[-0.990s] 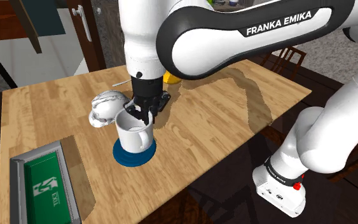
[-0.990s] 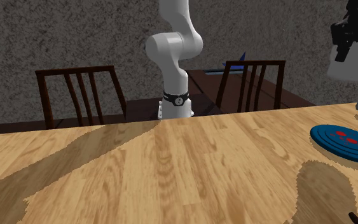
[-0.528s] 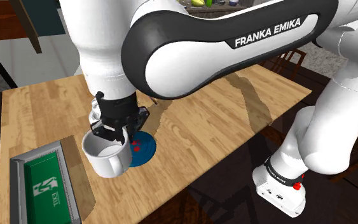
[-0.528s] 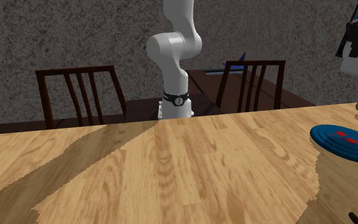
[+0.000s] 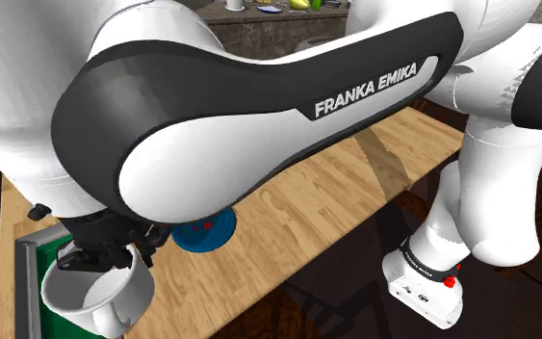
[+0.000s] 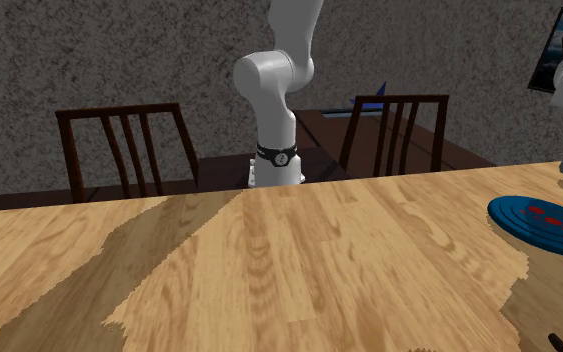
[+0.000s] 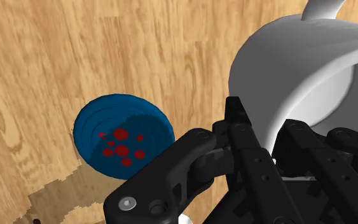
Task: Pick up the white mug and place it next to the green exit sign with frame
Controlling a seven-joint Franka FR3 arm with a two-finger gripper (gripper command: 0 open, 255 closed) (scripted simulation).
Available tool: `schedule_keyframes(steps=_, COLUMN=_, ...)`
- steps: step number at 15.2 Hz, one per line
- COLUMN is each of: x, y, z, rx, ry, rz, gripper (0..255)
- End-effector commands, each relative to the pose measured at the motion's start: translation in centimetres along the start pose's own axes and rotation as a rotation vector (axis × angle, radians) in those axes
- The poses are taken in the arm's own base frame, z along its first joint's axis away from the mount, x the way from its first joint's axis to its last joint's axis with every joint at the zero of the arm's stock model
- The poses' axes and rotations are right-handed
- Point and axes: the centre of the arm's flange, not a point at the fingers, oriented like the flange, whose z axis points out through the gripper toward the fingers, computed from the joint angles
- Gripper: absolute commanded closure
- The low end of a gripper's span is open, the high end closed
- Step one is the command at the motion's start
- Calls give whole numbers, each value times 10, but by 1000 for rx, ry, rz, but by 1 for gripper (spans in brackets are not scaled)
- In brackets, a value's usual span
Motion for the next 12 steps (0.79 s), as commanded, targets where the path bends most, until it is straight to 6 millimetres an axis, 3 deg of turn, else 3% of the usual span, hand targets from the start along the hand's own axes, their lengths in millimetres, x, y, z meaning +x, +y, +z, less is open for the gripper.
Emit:
schedule_keyframes(steps=1, x=-11, y=-23, z=1, rx=0, ry=1, rz=2, gripper=255)
schedule_keyframes(steps=3, x=-20, y=-42, z=1, rx=0, ry=1, rz=2, gripper=255)
schedule_keyframes(steps=12, x=-20, y=-42, z=48, rx=0, ry=1, rz=2, gripper=255)
